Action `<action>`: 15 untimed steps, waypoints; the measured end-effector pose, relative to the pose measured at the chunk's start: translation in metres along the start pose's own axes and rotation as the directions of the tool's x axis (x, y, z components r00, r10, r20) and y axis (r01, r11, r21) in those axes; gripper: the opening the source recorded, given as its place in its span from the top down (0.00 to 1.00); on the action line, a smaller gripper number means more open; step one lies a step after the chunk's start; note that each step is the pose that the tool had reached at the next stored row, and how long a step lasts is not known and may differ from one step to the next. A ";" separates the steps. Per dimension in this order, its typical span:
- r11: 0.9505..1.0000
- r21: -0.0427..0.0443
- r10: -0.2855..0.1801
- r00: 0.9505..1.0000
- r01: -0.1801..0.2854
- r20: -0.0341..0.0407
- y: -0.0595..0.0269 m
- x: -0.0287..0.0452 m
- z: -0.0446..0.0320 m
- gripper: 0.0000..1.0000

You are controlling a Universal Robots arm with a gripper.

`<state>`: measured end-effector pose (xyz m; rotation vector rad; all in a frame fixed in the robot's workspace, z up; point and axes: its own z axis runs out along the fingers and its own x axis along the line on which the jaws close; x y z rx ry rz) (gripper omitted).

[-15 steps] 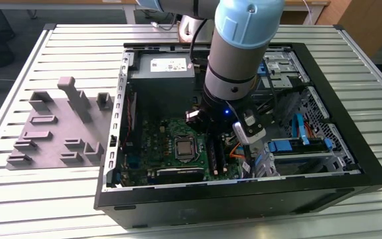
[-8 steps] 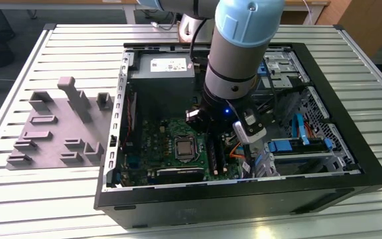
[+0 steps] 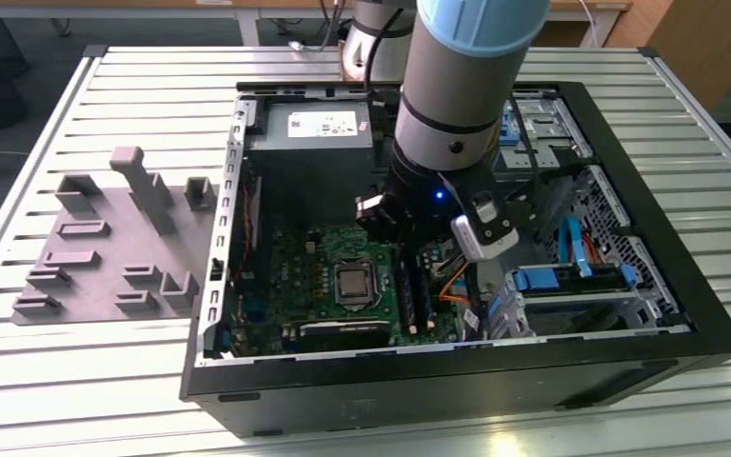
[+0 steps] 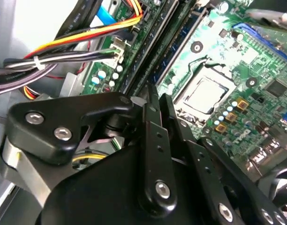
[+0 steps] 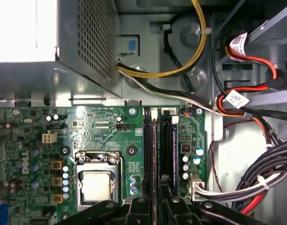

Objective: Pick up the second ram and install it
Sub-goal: 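Insert the second ram into the second slot, then press down the second ram until it locks into place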

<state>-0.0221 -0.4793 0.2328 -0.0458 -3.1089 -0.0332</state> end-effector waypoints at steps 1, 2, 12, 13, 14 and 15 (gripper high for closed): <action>1.000 0.000 0.000 1.000 0.000 0.000 0.0000 0.0000 -0.0003 0.79; 1.000 0.000 0.000 1.000 0.000 0.000 0.0000 0.0000 -0.0006 0.80; 1.000 0.000 -0.001 1.000 0.001 0.001 -0.0001 -0.0001 0.0038 0.89; 1.000 0.000 -0.001 1.000 0.001 0.001 -0.0002 -0.0001 0.0046 0.89; 1.000 0.000 -0.001 1.000 0.001 0.001 -0.0002 -0.0002 0.0054 0.89; 1.000 0.000 -0.001 1.000 0.001 0.001 -0.0002 -0.0002 0.0060 0.89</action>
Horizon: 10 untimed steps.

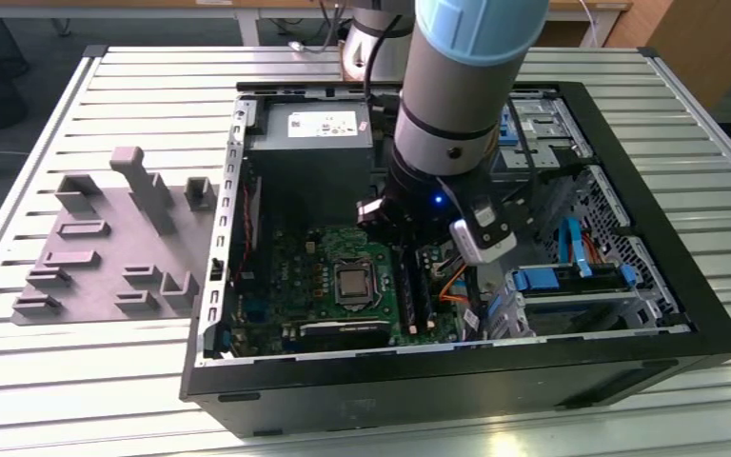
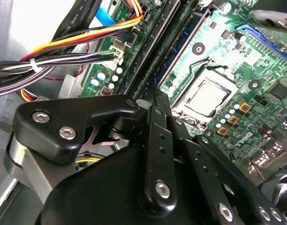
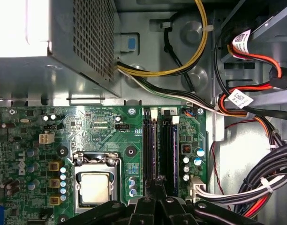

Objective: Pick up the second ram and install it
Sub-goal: 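Press down the second ram until it locks into place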

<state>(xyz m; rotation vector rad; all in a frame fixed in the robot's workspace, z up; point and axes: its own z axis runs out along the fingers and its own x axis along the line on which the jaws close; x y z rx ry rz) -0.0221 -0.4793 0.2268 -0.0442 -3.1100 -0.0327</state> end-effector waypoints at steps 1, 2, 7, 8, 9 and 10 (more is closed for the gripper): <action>1.000 0.000 0.000 1.000 0.000 0.000 0.0000 0.0000 0.0008 0.89; 1.000 0.000 0.000 1.000 0.000 0.000 -0.0001 -0.0001 0.0019 0.89; 1.000 0.001 0.000 1.000 0.000 0.000 -0.0003 -0.0002 0.0070 0.89; 1.000 0.002 0.000 1.000 0.000 -0.001 -0.0004 -0.0002 0.0084 0.89; 1.000 0.001 0.000 1.000 0.000 0.000 -0.0003 -0.0003 0.0101 0.89; 1.000 0.001 0.000 1.000 0.000 0.000 -0.0004 -0.0003 0.0115 0.89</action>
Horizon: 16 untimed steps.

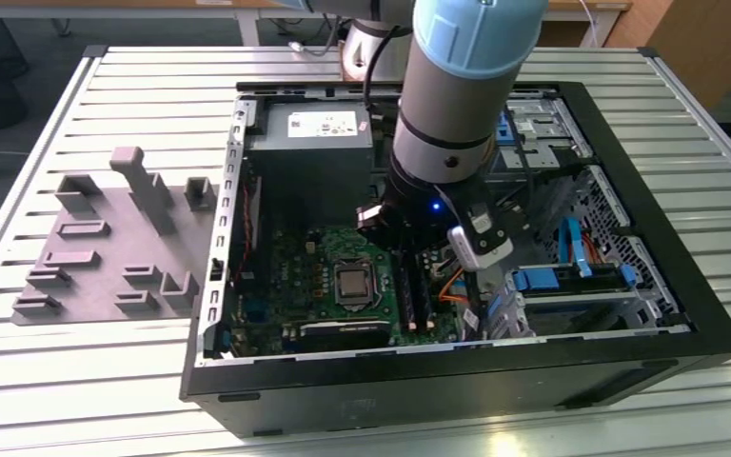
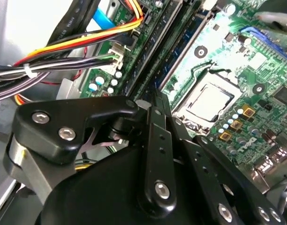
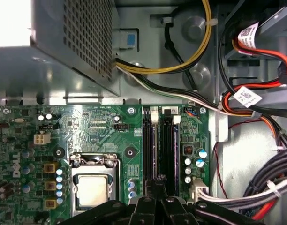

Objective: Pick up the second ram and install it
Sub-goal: 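Press down the second ram until it locks into place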

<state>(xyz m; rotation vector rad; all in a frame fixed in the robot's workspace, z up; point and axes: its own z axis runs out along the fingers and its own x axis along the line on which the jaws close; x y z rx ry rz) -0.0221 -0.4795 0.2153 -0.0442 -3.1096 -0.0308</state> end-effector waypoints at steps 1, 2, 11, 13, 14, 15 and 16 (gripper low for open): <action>1.000 0.000 0.000 1.000 0.000 0.000 0.0000 0.0000 0.0009 0.89; 1.000 0.000 0.000 1.000 0.000 0.000 0.0001 -0.0001 0.0009 0.89; 1.000 -0.001 0.000 1.000 0.000 0.000 0.0006 0.0006 -0.0207 0.89; 1.000 -0.001 0.000 1.000 0.000 0.000 0.0006 0.0007 -0.0229 0.89; 1.000 -0.001 0.000 1.000 0.000 0.000 0.0007 0.0007 -0.0229 0.89; 1.000 -0.001 0.000 1.000 0.000 0.000 0.0007 0.0007 -0.0229 0.89; 1.000 -0.001 0.000 1.000 0.000 0.000 0.0006 0.0007 -0.0230 0.89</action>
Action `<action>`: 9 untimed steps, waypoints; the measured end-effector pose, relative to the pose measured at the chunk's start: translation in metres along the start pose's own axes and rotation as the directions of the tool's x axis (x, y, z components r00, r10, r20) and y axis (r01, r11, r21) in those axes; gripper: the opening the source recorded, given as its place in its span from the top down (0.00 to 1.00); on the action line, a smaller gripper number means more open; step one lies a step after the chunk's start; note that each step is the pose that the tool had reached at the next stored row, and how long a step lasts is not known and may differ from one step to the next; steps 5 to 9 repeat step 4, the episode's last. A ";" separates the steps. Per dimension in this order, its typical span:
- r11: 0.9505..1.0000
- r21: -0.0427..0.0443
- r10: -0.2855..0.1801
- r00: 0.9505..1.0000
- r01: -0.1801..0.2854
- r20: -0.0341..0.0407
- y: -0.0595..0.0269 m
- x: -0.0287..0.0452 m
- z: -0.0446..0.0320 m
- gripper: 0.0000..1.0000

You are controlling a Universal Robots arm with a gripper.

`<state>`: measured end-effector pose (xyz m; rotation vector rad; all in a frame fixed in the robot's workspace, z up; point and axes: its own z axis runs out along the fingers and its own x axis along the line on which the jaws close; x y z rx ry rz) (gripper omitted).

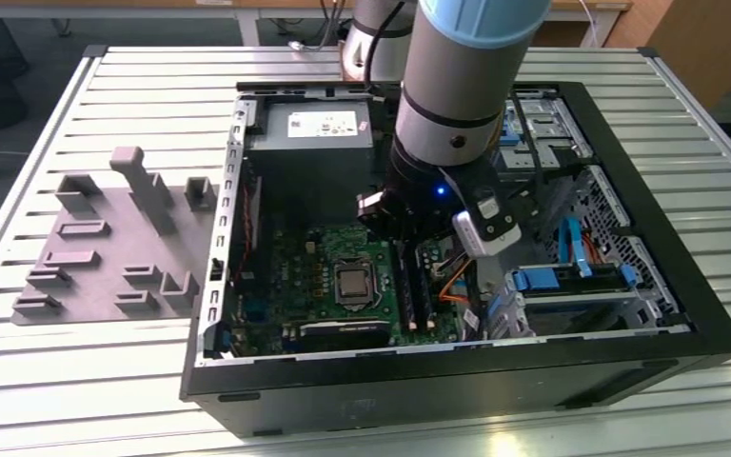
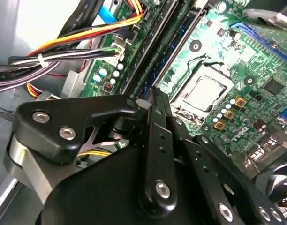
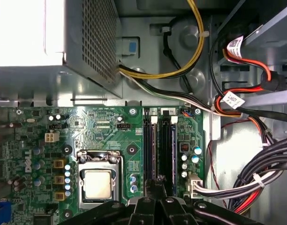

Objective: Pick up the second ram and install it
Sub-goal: 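Press down the second ram until it locks into place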

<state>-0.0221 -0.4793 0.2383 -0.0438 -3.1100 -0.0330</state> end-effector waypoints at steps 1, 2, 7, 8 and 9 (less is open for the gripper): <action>1.000 0.000 0.000 1.000 0.000 0.000 0.0000 0.0000 -0.0003 0.89; 1.000 0.000 0.000 1.000 0.000 0.000 0.0000 0.0000 -0.0004 0.89; 1.000 0.000 0.000 1.000 0.000 0.000 0.0000 0.0000 -0.0005 0.89; 1.000 0.000 0.000 1.000 0.000 0.000 0.0000 0.0000 -0.0005 0.89; 1.000 0.000 0.000 1.000 0.000 0.000 0.0000 0.0000 -0.0005 0.89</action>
